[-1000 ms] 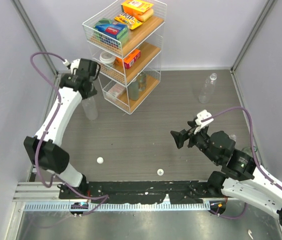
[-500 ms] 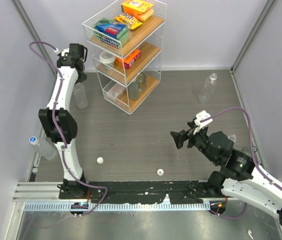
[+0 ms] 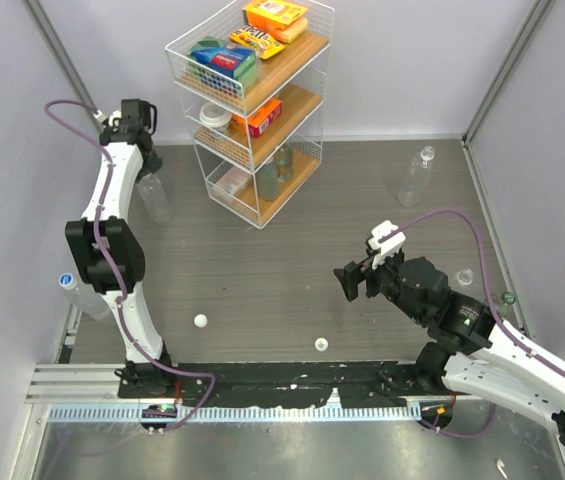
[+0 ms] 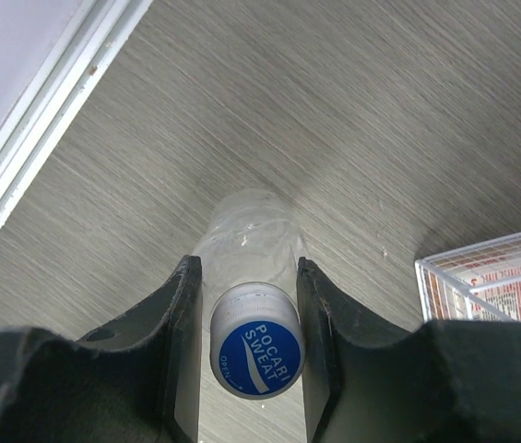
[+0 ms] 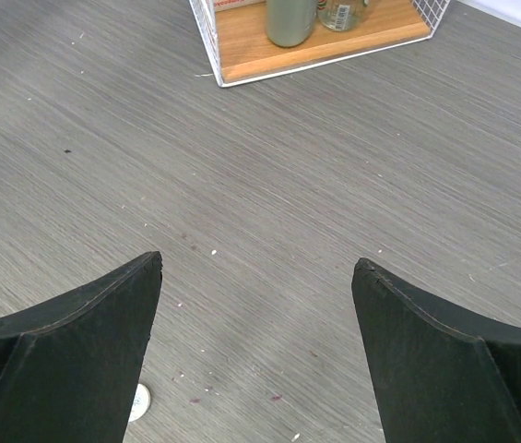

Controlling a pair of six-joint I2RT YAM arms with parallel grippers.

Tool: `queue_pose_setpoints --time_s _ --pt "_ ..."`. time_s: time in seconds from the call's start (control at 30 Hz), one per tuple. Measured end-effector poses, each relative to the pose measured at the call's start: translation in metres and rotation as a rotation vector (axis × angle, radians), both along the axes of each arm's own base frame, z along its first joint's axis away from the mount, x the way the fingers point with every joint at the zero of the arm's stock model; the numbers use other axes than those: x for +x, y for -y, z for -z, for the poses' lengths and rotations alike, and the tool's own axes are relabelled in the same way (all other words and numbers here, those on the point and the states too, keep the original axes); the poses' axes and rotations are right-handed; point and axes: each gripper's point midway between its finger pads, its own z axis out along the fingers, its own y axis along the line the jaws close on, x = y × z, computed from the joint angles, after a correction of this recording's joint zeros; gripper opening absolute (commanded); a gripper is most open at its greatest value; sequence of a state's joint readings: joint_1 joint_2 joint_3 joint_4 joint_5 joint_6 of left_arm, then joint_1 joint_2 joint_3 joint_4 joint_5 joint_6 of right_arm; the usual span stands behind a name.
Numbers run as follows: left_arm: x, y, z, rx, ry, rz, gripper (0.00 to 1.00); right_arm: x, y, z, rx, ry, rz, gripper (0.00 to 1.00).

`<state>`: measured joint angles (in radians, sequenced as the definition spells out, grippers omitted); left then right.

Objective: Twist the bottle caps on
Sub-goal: Place the plastic bottle at the center of the board.

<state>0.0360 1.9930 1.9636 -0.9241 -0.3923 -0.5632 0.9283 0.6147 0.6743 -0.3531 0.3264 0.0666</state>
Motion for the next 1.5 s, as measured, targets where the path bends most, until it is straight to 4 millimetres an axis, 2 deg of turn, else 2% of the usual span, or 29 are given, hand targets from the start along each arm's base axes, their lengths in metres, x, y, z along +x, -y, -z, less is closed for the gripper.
queue_pose_setpoints --time_s 0.13,0.23,0.4,0.47,0.67,1.03,1.27,1.4,1.5 --pt "0.001 0.000 0.000 0.001 0.004 0.008 0.44 -0.001 0.000 -0.001 0.001 0.003 -0.008 0.89" --pt "0.002 0.000 -0.001 0.006 0.005 0.015 0.46 -0.001 0.000 -0.001 0.000 0.004 -0.008 0.89" --pt "-0.001 0.000 0.000 0.009 -0.001 0.022 0.66 -0.001 -0.001 -0.001 -0.001 0.004 -0.012 0.88" --pt "-0.004 0.002 0.003 0.000 -0.010 0.026 0.70 -0.001 -0.001 -0.001 -0.001 0.004 -0.013 0.89" --pt "-0.009 0.005 0.009 -0.011 -0.030 0.036 0.77 -0.002 -0.002 -0.001 -0.001 0.002 -0.023 0.89" --pt "-0.010 0.004 -0.013 -0.004 0.012 0.041 0.83 -0.004 -0.005 0.001 -0.004 -0.003 -0.039 0.89" --pt "-0.011 0.004 -0.021 0.002 0.015 0.050 0.95 -0.004 -0.004 0.001 -0.006 -0.004 -0.038 0.89" --pt "-0.015 0.004 -0.038 0.006 0.044 0.053 0.98 -0.003 -0.003 0.002 -0.010 -0.003 -0.030 0.89" --pt "-0.024 0.004 -0.067 0.012 0.105 0.051 1.00 -0.002 -0.002 0.002 -0.016 -0.001 -0.024 0.89"
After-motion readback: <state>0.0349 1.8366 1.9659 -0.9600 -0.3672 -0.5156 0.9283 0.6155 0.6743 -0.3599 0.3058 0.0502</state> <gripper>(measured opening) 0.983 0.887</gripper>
